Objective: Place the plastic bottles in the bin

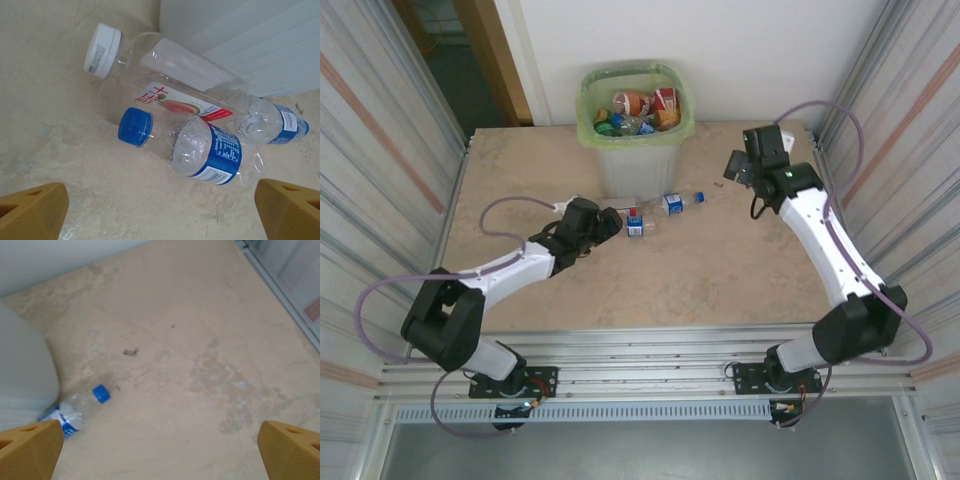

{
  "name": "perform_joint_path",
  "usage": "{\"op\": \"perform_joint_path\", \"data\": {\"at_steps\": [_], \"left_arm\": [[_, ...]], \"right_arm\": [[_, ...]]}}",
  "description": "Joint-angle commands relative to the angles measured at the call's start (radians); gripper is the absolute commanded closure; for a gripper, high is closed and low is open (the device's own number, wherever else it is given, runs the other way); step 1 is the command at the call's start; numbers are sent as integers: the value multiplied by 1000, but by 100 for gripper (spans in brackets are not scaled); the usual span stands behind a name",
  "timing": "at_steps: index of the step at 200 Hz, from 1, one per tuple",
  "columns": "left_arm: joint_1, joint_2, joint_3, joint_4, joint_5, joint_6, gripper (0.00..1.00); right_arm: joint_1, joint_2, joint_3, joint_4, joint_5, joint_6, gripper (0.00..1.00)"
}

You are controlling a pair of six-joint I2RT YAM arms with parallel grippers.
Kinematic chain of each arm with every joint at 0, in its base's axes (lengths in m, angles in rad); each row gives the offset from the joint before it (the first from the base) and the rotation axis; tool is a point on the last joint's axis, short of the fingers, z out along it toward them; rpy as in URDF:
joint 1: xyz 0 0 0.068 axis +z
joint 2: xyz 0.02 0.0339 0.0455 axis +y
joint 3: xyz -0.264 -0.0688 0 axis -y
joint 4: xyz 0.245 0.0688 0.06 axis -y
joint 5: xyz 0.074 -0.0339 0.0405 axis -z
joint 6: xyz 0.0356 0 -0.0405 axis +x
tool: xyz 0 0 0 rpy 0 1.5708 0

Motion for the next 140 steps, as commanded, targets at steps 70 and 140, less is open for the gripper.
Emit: {"op": "perform_joint_path", "data": {"at_steps": [70, 140], "left_arm": [[-31, 232, 121, 73, -83, -252, 4], [-36, 347, 224, 33, -62, -236, 3]], "right_arm": [[-31, -200, -208, 71, 7, 109, 2], [-31, -152, -218, 97, -92, 92, 2]]}}
